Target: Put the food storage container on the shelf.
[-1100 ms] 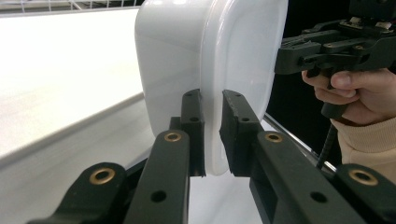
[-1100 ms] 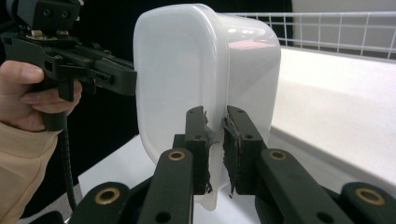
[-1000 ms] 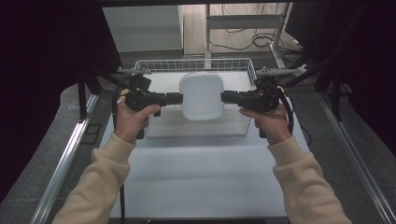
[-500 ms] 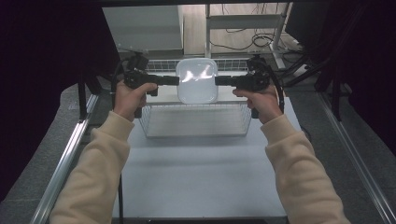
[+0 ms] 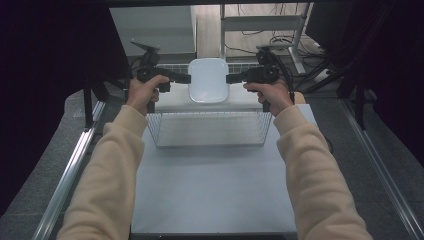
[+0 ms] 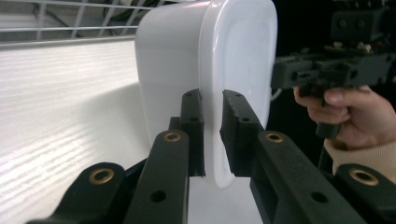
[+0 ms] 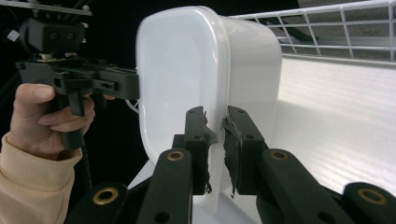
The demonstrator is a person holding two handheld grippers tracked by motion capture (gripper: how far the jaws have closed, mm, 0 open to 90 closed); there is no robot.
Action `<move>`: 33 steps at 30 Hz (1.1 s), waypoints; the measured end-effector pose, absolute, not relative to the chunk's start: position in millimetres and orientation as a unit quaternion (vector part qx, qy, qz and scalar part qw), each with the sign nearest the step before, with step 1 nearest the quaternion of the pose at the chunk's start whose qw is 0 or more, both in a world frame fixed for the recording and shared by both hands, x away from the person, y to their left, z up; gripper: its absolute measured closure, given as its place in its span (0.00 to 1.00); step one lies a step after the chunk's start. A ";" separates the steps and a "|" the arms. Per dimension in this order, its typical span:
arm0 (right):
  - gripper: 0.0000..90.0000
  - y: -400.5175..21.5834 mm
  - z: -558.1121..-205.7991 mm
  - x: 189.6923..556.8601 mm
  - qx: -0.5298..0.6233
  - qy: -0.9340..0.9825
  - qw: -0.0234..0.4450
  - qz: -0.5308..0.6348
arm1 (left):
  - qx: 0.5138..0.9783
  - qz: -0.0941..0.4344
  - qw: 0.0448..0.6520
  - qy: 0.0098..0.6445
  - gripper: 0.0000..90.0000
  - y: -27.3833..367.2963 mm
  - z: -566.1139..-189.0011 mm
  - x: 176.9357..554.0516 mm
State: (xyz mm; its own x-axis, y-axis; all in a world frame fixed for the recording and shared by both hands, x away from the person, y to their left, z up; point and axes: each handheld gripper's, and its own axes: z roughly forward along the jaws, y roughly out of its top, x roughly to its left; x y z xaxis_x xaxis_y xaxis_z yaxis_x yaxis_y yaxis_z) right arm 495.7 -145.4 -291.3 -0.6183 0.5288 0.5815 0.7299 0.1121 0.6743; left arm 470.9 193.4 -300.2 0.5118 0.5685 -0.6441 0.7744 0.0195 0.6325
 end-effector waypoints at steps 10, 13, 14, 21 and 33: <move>0.81 -143.1 -298.8 526.9 -0.479 -0.710 0.158 -0.491 | 0.641 -0.168 0.538 0.520 0.83 200.7 -319.0 502.2; 0.80 -143.4 -302.0 531.5 -0.489 -0.701 0.169 -0.491 | 0.631 -0.174 0.543 0.525 0.83 201.4 -322.9 505.9; 0.79 -143.9 -303.3 533.0 -0.492 -0.698 0.174 -0.490 | 0.628 -0.174 0.546 0.527 0.83 201.1 -324.4 506.9; 0.75 -144.1 -310.7 538.3 -0.506 -0.687 0.189 -0.485 | 0.624 -0.166 0.548 0.531 0.82 199.8 -329.3 509.6; 0.40 -140.7 -295.6 519.6 -0.488 -0.716 0.089 -0.491 | 0.655 -0.059 0.553 0.512 0.43 196.0 -311.5 486.1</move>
